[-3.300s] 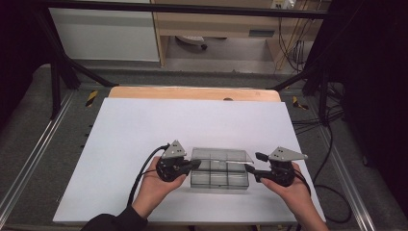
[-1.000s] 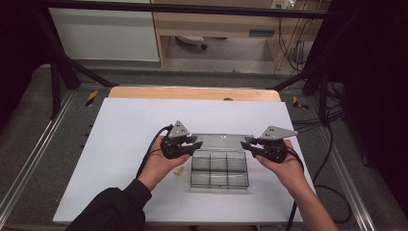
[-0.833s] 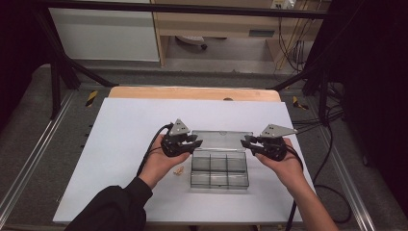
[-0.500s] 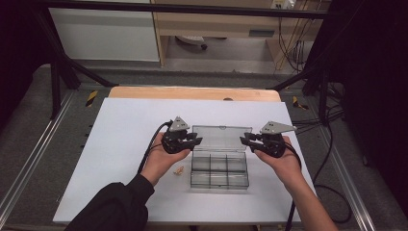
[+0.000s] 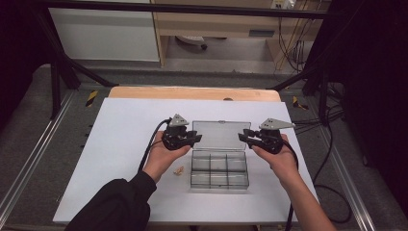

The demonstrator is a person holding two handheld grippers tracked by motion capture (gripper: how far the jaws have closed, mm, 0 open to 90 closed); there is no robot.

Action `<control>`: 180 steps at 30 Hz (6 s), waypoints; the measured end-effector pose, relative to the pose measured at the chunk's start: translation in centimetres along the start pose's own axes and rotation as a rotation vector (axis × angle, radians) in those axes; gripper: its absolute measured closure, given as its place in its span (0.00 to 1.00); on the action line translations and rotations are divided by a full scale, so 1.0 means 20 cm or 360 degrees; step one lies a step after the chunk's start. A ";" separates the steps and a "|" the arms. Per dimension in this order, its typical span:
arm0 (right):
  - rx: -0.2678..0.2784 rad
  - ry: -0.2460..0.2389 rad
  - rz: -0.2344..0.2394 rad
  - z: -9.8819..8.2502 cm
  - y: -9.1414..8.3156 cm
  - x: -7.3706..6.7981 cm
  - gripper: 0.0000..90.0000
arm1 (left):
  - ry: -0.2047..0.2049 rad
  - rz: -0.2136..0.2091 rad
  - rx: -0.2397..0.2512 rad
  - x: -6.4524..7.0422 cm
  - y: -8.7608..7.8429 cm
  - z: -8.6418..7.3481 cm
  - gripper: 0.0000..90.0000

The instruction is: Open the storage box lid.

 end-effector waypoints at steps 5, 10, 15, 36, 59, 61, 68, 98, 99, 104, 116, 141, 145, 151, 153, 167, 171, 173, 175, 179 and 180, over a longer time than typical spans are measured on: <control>0.0017 0.0040 -0.0005 0.00 0.03 0.01 0.72 | -0.0017 0.0017 0.0008 -0.01 0.02 0.00 0.77; 0.0023 0.0066 -0.0024 0.00 0.05 0.02 0.71 | -0.0023 0.0036 0.0023 -0.02 0.03 0.00 0.76; 0.0028 0.0090 -0.0040 0.00 0.06 0.02 0.69 | -0.0043 0.0037 0.0037 -0.03 0.05 0.00 0.75; 0.0036 0.0193 -0.0099 -0.01 0.14 0.02 0.57 | -0.0105 0.0049 0.0065 -0.05 0.10 -0.01 0.68; 0.0004 0.0239 -0.0125 -0.03 0.20 0.02 0.47 | -0.0139 0.0061 0.0037 -0.07 0.14 -0.03 0.63; -0.0006 0.0241 -0.0127 -0.03 0.21 0.02 0.46 | -0.0136 0.0061 0.0030 -0.07 0.15 -0.03 0.62; -0.0029 0.0253 -0.0132 -0.03 0.23 0.02 0.43 | -0.0144 0.0061 0.0018 -0.07 0.16 -0.04 0.61; -0.0174 0.0335 -0.0106 -0.08 0.28 0.02 0.33 | -0.0186 0.0015 -0.0099 -0.07 0.20 -0.10 0.53; -0.0178 0.0345 -0.0106 -0.08 0.28 0.02 0.33 | -0.0187 0.0013 -0.0102 -0.07 0.20 -0.10 0.53; -0.0203 0.0347 -0.0100 -0.09 0.29 0.02 0.30 | -0.0190 0.0003 -0.0124 -0.07 0.21 -0.11 0.51; -0.0247 0.0375 -0.0083 -0.10 0.30 0.02 0.30 | -0.0219 -0.0015 -0.0154 -0.07 0.22 -0.11 0.48; -0.0120 0.0393 -0.0159 -0.11 0.15 -0.02 0.14 | -0.0132 0.0133 -0.0067 -0.03 0.08 -0.10 0.19; -0.0027 0.0366 -0.0198 -0.13 0.08 -0.04 0.12 | -0.0110 0.0125 -0.0009 -0.01 0.00 -0.12 0.16; 0.0079 0.0321 -0.0261 -0.15 -0.01 -0.08 0.09 | -0.0104 0.0170 0.0076 0.00 -0.12 -0.20 0.14; 0.0082 0.0311 -0.0272 -0.17 -0.04 -0.09 0.07 | -0.0089 0.0181 0.0090 0.01 -0.15 -0.23 0.13; 0.0072 0.0367 -0.0277 -0.38 -0.25 -0.09 0.05 | 0.0043 0.0214 0.0009 0.09 -0.26 -0.37 0.12; 0.0010 0.0393 -0.0296 -0.42 -0.28 -0.09 0.06 | 0.0108 0.0231 -0.0089 0.11 -0.25 -0.41 0.13; -0.0008 0.0375 -0.0307 -0.44 -0.30 -0.09 0.06 | 0.0131 0.0233 -0.0123 0.12 -0.24 -0.43 0.13; -0.0021 0.0371 -0.0311 -0.46 -0.32 -0.09 0.06 | 0.0128 0.0235 -0.0151 0.12 -0.23 -0.46 0.15; -0.0029 0.0365 -0.0323 -0.49 -0.34 -0.10 0.06 | 0.0155 0.0231 -0.0222 0.12 -0.24 -0.52 0.21; -0.0017 0.0377 -0.0328 -0.50 -0.34 -0.11 0.06 | 0.0163 0.0229 -0.0240 0.12 -0.24 -0.53 0.22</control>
Point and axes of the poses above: each handheld gripper's, and its own axes: y roughly forward along the jaws, z roughly out of its top, x roughly to its right, the point moved 2 cm from there along y, roughly forward along the jaws, and after that the axes turned 3 degrees about -x, right-handed, at the moved point
